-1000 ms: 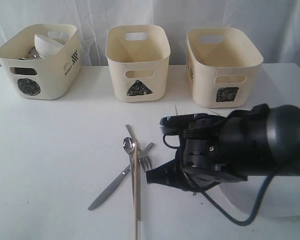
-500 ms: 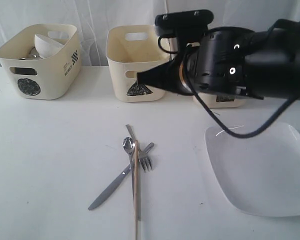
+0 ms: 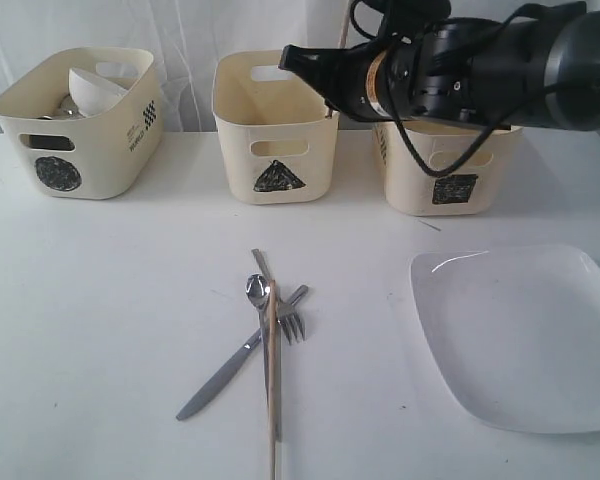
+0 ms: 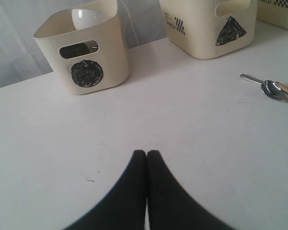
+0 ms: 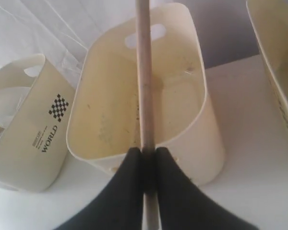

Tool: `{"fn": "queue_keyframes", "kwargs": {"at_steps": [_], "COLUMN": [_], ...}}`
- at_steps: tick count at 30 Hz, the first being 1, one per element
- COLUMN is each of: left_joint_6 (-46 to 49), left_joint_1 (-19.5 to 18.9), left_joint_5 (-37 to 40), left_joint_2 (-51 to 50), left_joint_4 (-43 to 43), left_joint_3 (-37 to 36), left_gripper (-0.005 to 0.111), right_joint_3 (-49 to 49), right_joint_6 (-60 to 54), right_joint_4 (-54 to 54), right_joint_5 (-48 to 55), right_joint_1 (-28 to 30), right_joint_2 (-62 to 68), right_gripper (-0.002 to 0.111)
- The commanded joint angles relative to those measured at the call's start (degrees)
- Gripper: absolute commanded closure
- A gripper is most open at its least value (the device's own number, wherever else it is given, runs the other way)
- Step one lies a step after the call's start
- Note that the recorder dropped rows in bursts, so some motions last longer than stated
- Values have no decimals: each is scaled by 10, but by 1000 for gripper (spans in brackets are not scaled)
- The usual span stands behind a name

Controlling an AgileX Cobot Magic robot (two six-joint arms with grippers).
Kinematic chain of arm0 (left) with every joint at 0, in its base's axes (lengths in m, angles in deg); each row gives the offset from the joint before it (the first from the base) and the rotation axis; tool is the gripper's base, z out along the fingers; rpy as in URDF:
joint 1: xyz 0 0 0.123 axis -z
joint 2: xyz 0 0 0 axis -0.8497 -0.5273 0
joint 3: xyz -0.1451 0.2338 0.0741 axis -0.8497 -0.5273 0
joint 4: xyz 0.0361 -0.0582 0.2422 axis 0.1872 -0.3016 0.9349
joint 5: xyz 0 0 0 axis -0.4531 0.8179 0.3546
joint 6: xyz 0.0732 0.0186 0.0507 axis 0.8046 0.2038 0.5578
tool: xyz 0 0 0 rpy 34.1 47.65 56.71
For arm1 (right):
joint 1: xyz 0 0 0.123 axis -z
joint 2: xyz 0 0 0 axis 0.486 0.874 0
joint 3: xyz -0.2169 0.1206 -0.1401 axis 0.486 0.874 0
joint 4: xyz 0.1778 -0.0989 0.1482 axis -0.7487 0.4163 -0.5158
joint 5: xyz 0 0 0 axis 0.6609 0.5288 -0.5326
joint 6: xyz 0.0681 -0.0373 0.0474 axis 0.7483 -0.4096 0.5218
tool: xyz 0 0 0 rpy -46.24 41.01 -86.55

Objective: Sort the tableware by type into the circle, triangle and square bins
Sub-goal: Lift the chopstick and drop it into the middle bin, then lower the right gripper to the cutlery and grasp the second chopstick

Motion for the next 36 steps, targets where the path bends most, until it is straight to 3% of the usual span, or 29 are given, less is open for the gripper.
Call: {"fn": "queue_keyframes", "kwargs": {"at_steps": [1, 13, 15, 20, 22, 30, 36], "left_joint_6": [-1, -1, -1, -1, -1, -1, -1], "left_joint_1": [3, 3, 3, 3, 3, 3, 3], "left_joint_5": [-2, -2, -2, -2, -2, -2, -2], "left_joint_2": [3, 3, 3, 3, 3, 3, 3], "left_joint_4": [-4, -4, -4, -4, -4, -4, -4], "left_joint_3": [-2, -2, -2, -2, -2, -2, -2], "left_gripper": [107, 107, 107, 107, 107, 107, 107], "right_joint_3": [-66, -197, -207, -215, -210, -152, 6], "right_joint_6": [-27, -58, -58, -61, -71, -134, -207], "right_joint_4": [30, 30, 30, 30, 30, 30, -19], "right_joint_5": [-36, -62, -60, -50, -48, 16, 46], "right_joint_1": [9, 9, 9, 9, 9, 9, -7], "right_joint_2": [47, 165, 169, 166, 161, 97, -23], "right_gripper": [108, 107, 101, 73, 67, 67, 70]}}
